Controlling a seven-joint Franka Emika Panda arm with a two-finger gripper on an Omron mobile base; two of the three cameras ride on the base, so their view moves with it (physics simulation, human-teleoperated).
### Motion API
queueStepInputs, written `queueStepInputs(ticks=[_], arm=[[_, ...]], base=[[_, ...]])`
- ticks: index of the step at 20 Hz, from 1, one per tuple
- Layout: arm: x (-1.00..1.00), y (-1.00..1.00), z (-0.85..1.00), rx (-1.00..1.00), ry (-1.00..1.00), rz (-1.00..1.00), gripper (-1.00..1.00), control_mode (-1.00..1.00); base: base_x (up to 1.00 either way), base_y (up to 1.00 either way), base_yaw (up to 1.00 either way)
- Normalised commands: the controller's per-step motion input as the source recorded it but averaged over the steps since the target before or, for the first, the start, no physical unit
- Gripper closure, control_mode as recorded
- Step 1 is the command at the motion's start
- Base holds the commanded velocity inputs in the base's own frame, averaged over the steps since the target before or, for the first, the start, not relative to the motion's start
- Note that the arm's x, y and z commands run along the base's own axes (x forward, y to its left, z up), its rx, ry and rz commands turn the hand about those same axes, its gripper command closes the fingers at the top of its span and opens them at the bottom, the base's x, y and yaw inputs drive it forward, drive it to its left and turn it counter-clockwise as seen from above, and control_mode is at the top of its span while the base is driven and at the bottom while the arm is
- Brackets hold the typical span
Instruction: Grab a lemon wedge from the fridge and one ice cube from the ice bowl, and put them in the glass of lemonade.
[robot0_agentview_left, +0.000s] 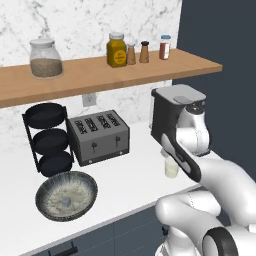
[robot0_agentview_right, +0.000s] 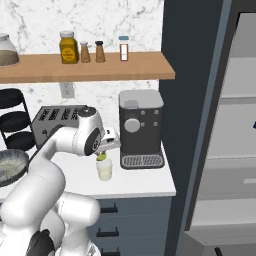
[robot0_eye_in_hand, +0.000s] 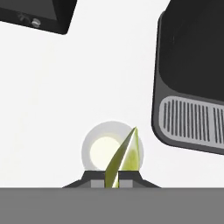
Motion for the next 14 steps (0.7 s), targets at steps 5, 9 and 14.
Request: queueStepInputs(ticks=[5, 9, 14], arm=[[0.09, 0.00, -0.20, -0.02, 0.01, 0.00, 1.00, -1.00], [0.18, 0.00, -0.04, 0.00, 0.03, 0.00, 1.00, -1.00], [0.13, 0.00, -0.16, -0.02, 0.00, 0.00, 1.00, -1.00]], base=[[0.00, 0.00, 0.00], [0.00, 0.00, 0.00], [0.00, 0.00, 0.00]])
